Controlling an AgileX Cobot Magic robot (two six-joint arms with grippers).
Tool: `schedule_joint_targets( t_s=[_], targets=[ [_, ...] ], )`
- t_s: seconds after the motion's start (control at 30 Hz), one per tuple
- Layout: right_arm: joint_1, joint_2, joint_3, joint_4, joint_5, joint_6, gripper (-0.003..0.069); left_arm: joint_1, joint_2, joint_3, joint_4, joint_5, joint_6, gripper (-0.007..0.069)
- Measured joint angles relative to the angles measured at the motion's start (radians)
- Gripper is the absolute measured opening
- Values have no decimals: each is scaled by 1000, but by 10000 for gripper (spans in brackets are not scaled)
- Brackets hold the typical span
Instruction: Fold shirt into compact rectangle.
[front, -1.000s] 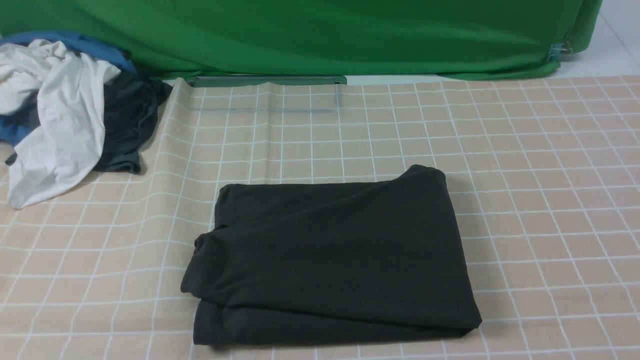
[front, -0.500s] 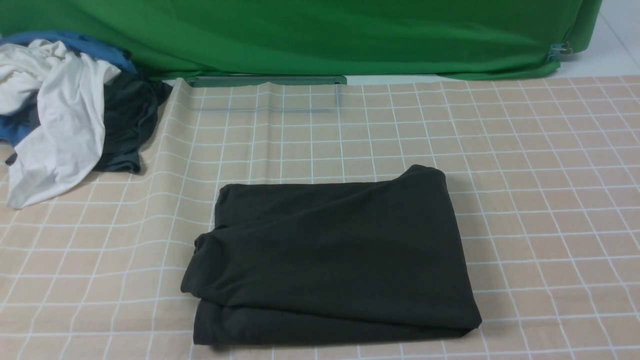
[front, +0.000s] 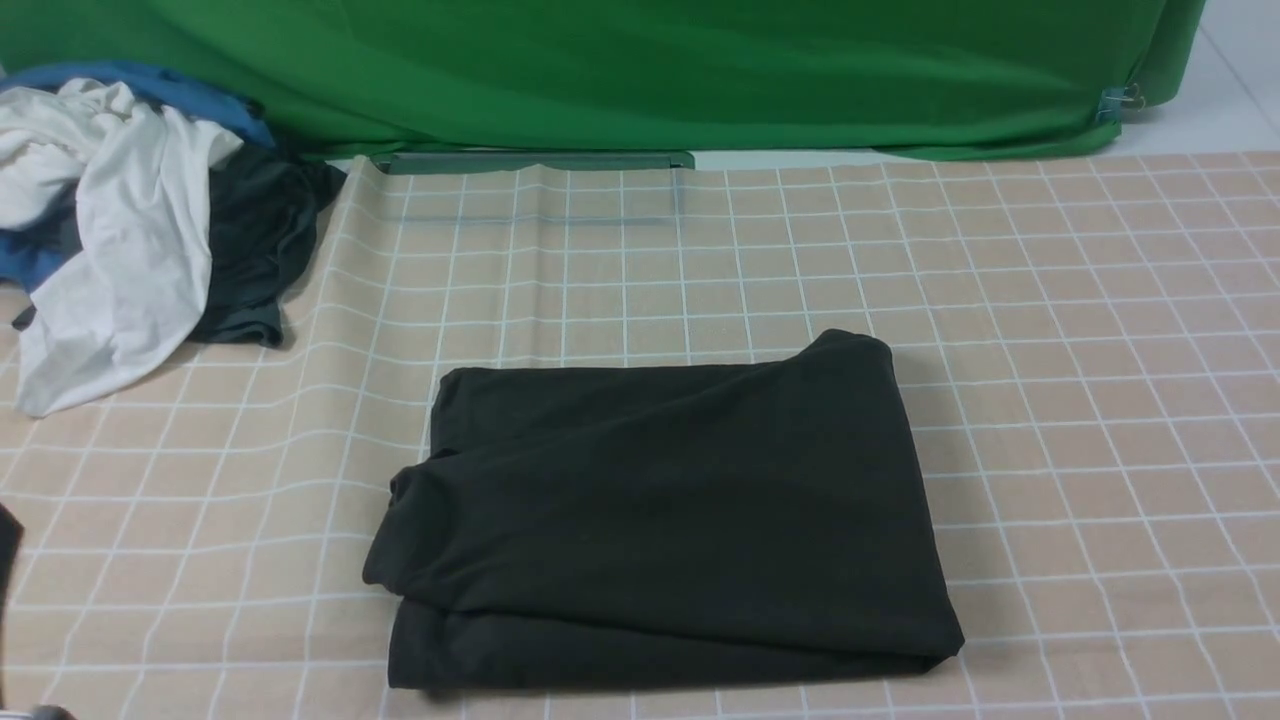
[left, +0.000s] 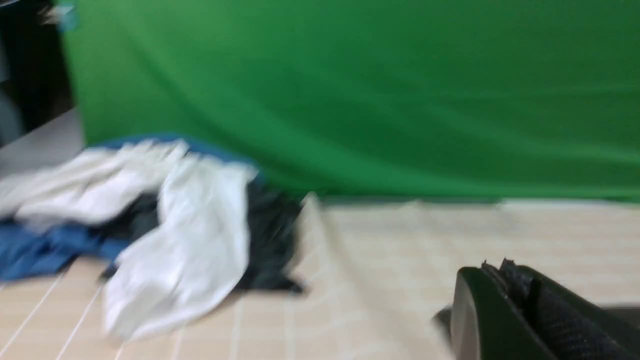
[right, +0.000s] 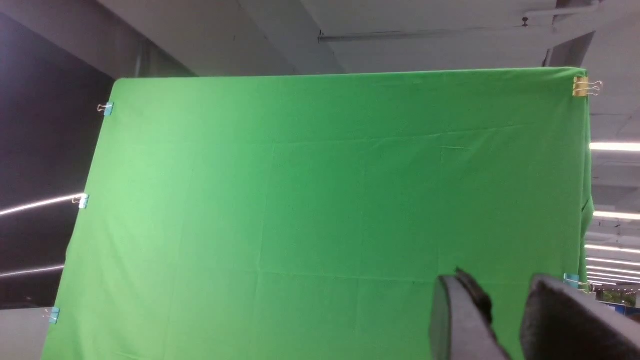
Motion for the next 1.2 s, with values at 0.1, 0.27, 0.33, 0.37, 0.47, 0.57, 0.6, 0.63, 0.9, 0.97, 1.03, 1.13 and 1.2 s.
schedule_joint_targets(
  t_s=[0.1,0.27,0.33,0.37,0.47,0.57,0.6,0.63,0.9,0.97,1.03,1.13,1.2],
  targets=[
    [0,0,0,0,0,0,237,39,-7,68,19,3,0,20],
    [0,0,0,0,0,0,237,47,-7,76,18,54,0,20],
    [0,0,0,0,0,0,237,47,-7,76,5,54,0,20],
    [0,0,0,0,0,0,237,47,-7,76,4,54,0,20],
    [0,0,0,0,0,0,237,47,-7,76,1,57,0,20],
    [0,0,0,0,0,0,237,47,-7,76,2,57,0,20],
    [0,0,0,0,0,0,237,47,-7,76,2,57,0,20],
    [0,0,0,0,0,0,237,47,-7,76,2,57,0,20],
    [0,0,0,0,0,0,237,47,-7,76,2,57,0,20],
    [0,0,0,0,0,0,237,47,-7,76,2,57,0,20],
    [0,0,0,0,0,0,237,47,-7,76,2,57,0,20],
    [0,0,0,0,0,0,237,47,-7,76,2,57,0,20],
    [0,0,0,0,2,0,237,47,-7,76,2,57,0,20]
  ],
)
